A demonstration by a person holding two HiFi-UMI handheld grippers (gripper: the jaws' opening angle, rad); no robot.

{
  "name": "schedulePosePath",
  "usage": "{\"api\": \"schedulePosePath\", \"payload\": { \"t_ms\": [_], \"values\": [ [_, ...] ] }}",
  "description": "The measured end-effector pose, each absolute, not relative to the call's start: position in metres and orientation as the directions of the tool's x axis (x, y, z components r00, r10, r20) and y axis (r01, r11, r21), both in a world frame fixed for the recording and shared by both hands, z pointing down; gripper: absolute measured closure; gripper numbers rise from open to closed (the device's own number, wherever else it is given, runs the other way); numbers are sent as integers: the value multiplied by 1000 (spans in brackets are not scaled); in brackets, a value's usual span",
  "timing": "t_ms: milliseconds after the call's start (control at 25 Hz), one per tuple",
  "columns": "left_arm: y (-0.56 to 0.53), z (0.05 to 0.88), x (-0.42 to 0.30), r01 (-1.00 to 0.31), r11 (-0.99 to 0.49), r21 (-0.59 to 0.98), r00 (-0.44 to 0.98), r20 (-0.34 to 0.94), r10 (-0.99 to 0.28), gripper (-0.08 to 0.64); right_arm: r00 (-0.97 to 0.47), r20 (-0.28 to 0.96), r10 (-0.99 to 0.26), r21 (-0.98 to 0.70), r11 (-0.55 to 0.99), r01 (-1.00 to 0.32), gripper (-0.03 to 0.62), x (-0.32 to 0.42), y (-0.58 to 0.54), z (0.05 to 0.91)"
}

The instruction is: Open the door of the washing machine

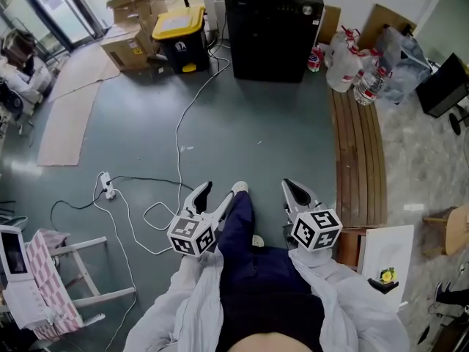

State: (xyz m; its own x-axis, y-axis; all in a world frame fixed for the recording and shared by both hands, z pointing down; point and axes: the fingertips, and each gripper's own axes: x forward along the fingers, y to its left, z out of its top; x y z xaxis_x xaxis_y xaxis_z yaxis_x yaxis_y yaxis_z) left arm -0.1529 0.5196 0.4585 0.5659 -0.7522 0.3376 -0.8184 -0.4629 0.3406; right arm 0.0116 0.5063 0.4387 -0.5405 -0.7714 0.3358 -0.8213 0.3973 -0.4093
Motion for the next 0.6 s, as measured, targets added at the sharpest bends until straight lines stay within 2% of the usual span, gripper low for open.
{"api": "schedulePosePath", "payload": {
  "t_ms": [600],
  "values": [
    [314,439,-182,-801,-503,326,593,310,-743,279,-501,330,-800,-396,364,-843,580,-14,310,421]
  ]
}}
